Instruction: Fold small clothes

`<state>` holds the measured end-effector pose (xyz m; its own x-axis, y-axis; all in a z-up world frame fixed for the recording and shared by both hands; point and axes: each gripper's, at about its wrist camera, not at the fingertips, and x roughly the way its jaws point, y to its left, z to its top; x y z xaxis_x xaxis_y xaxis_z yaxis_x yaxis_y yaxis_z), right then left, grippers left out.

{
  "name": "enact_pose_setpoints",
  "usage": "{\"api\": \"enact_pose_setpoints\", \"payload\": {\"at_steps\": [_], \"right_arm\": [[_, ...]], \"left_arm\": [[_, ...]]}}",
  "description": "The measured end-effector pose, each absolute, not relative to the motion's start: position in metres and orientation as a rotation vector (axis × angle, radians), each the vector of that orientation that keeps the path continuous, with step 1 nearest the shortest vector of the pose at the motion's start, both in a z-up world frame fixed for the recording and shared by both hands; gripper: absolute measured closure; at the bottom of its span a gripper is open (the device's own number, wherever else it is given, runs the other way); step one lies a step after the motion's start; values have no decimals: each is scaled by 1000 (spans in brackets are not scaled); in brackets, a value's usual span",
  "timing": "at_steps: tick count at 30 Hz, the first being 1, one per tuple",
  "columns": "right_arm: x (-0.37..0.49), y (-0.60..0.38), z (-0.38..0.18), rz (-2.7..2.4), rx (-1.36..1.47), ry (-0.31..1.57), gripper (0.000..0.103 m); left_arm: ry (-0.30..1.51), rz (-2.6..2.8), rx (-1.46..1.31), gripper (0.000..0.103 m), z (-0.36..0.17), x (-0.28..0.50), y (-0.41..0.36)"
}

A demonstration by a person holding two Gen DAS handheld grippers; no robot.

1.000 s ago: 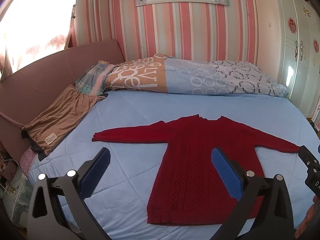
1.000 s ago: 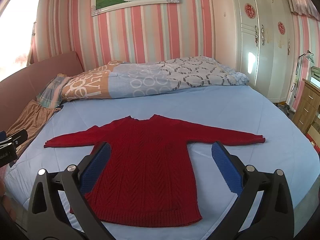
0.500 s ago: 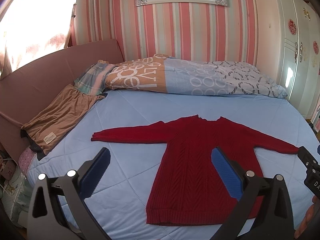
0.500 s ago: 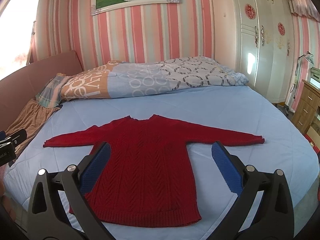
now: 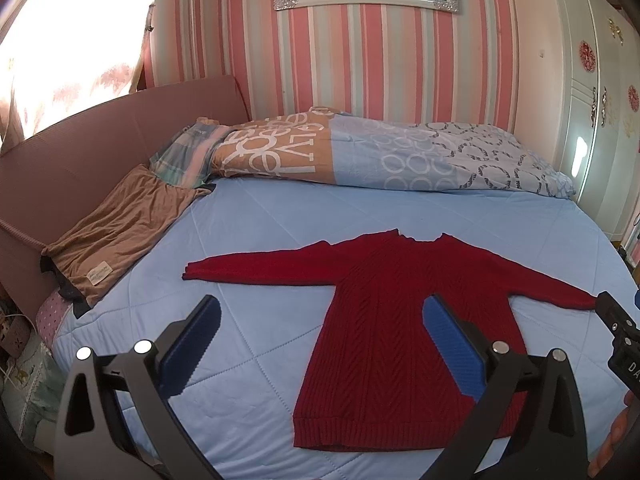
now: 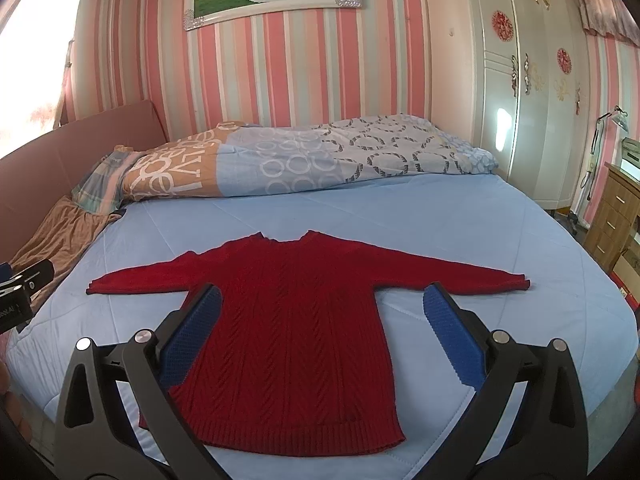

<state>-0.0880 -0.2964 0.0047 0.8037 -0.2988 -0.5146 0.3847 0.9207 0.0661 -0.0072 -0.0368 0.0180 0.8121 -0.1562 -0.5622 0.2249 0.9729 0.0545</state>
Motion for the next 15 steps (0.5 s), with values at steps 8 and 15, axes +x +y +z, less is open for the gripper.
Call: {"api": "enact_pose_setpoints", "payload": {"at_steps": [8,15], "right_arm": [[-86,-295,3,-367,170,526,3],[-78,-292,1,-355,162,532,3]], "left_arm": [[590,-206,120,2,19,-7,-36],[605,-211,116,2,14,-2,-29]]}}
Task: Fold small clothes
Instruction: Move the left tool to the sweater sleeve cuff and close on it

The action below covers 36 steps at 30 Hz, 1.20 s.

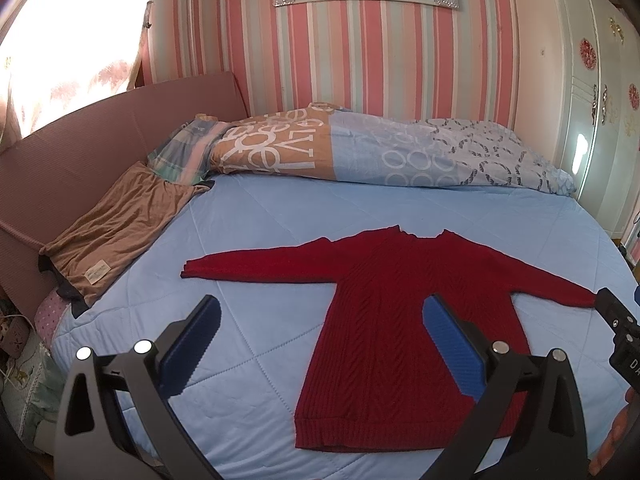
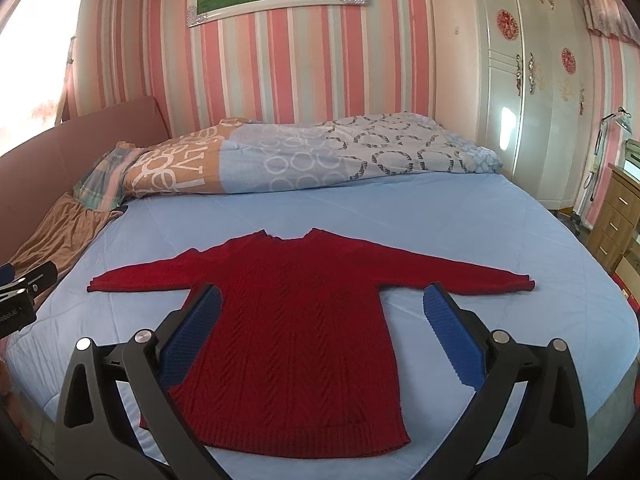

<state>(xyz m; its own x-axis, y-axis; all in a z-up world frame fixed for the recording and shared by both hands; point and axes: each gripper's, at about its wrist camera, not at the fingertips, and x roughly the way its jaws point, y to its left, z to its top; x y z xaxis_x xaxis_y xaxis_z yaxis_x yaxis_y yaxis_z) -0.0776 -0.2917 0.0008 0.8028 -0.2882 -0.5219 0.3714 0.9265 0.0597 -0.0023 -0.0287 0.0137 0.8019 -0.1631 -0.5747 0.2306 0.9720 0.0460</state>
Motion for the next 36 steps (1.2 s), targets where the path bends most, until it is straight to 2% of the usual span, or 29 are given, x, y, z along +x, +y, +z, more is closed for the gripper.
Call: {"api": "enact_pose_setpoints", "payload": {"at_steps": [8,36], "right_arm": [[-45,-283,-7,-331,155,545,3],[176,-205,-43,-177,38,549,3]], "left_arm": [[597,-186,125,2,1,25,-9],[756,-9,87,2,-115,264,101]]}}
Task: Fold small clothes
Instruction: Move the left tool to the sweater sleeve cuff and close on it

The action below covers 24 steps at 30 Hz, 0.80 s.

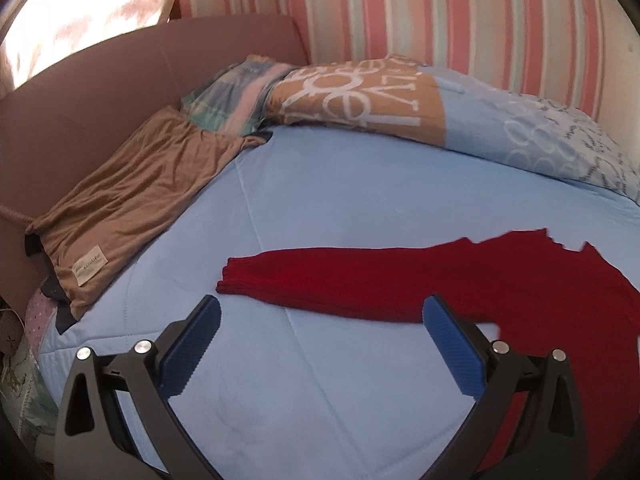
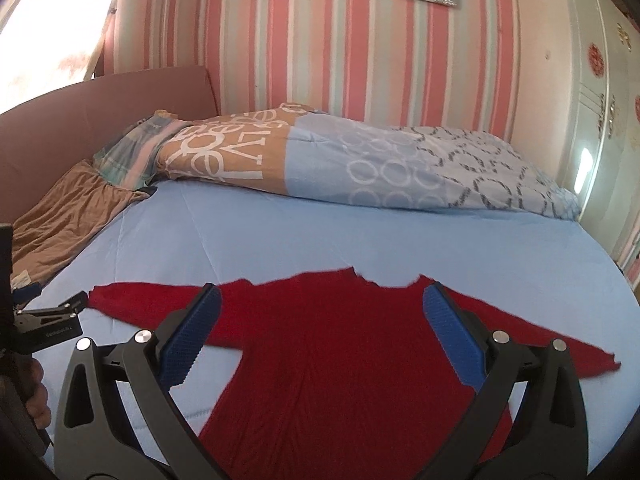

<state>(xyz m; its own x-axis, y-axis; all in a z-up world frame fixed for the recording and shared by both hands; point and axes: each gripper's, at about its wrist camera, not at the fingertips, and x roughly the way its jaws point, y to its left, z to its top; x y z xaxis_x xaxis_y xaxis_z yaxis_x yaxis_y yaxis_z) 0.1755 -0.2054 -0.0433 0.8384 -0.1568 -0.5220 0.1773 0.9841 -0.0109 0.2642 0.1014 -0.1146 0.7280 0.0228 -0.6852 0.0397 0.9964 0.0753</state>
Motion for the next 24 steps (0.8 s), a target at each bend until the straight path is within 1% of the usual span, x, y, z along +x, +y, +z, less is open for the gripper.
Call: {"api": "enact_pose_setpoints", "payload": {"at_steps": [5,10,14,17,24], "right_arm": [[203,-199,-56,-136,66,574,3],[232,-190,-88,-70,62,634,3],[262,-195,-118,-68,49,687,3],[283,-202,-140,-78,60,712,3],[310,-208,-170,-77,65,726,3]], "left_arm": [[768,-22,41,2,-136,296,115],[776,-119,-25,2,-158,312,125],[834,-152,-74,2,-184,332,134],[883,-187,-167,2,-204,352,150],[915,-193,-376,2,-228,378,193]]}}
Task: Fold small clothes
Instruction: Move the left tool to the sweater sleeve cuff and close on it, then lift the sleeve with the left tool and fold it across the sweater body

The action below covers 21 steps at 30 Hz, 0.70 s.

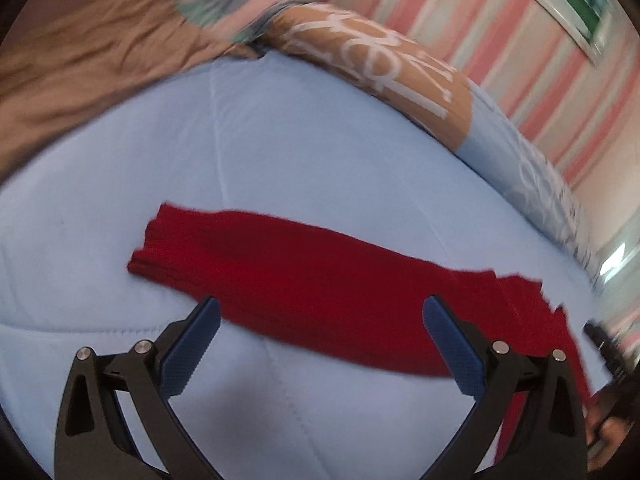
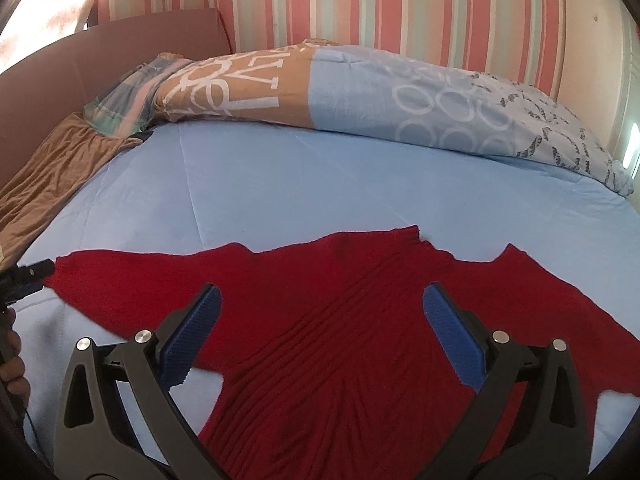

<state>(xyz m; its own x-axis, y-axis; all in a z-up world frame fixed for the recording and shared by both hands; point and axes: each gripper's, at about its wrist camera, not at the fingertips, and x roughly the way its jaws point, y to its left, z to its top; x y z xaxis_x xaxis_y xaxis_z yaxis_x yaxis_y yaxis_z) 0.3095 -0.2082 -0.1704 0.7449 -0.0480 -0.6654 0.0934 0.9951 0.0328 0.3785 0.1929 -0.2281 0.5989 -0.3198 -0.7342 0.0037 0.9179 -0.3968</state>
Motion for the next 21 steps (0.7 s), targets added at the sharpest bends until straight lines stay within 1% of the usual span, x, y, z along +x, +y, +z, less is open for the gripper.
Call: {"api": "enact_pose_setpoints", "payload": {"at_steps": [2,7,11,14,16,17,18,19,20,21], "right_arm": [[313,-209,-175,-73,66,727,3],[315,-208,-180,-63,52,724,3],[313,-207,-177,-67,35,715,3],[308,-209,-174,-72,37,709,3],[305,-211,-172,-80,39,708,3],[304,-213,-171,-84,40,709,3],[302,-215,-171,-91,42,711,3],[301,-217,-170,-96,43,711,3],[299,-218,-170,-100,44,711,3],[297,-220,-169,-106,46,711,3]], "left_arm": [[926,-206,-478,2,-238,382,207],[949,-118,-561,2,-250,378,228],[929,-96,-558,2,-251,390,234],[948,-70,-551,2,-255,407,234],[943,-46,-534,4,-256,410,232],[946,-30,-511,10,-256,410,228],[951,-23,-476,36,-256,412,223],[969,-21,-444,71,-259,413,218],[994,-23,-426,81,-262,416,216],[1003,-27,-428,83,-266,416,215]]}}
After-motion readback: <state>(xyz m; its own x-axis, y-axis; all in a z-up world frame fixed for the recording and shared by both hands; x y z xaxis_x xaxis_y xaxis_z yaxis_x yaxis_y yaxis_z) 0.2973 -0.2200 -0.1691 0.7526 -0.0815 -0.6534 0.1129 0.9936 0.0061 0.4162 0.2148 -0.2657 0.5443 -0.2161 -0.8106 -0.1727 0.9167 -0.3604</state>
